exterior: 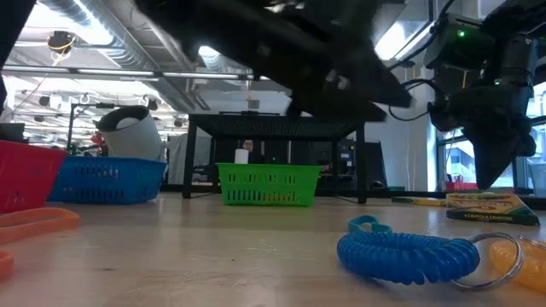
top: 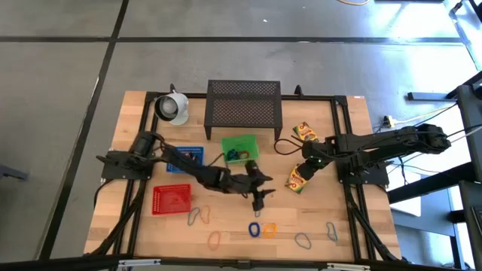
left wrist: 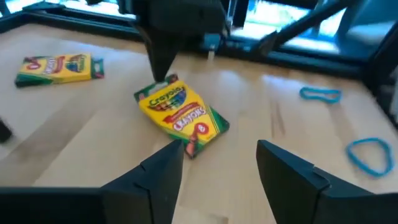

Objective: Pick & Place Office Desk Supplies
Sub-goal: Put the bottom yellow box of crayon into the red bin

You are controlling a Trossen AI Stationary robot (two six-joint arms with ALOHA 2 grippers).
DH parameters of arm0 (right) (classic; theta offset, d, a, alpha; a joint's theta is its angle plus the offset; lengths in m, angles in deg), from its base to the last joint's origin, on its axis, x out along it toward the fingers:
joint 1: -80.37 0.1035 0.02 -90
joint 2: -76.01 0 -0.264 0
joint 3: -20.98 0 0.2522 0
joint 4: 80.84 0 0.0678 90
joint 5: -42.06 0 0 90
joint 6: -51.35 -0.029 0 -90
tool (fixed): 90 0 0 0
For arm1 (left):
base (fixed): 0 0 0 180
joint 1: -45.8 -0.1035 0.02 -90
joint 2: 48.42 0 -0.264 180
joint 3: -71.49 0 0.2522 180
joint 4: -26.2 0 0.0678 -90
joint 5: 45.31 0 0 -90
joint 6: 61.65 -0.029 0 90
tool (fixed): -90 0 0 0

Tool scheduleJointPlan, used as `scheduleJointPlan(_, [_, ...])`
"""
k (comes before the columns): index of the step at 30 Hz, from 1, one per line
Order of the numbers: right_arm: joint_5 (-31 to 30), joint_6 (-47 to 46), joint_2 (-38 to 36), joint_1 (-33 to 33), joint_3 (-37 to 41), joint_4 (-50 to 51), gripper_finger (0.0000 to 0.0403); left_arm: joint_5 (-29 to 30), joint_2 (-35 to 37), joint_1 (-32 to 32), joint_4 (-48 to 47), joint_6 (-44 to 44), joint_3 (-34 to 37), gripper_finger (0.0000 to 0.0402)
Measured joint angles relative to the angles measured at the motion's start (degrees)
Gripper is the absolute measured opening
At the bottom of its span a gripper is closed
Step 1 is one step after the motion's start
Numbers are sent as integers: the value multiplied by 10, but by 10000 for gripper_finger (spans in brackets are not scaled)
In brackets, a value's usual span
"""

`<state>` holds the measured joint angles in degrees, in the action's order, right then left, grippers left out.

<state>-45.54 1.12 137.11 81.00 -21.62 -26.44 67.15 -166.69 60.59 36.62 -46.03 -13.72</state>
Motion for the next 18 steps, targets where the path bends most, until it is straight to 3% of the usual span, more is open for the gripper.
scheduleJointPlan(8, [-16, -31, 0, 15, 5, -46, 0, 1, -93, -17, -137, 13, -137, 210])
scheduleJointPlan(18, [-31, -34, 0, 21, 5, -36, 7, -11, -142, -34, -142, 72, -175, 210])
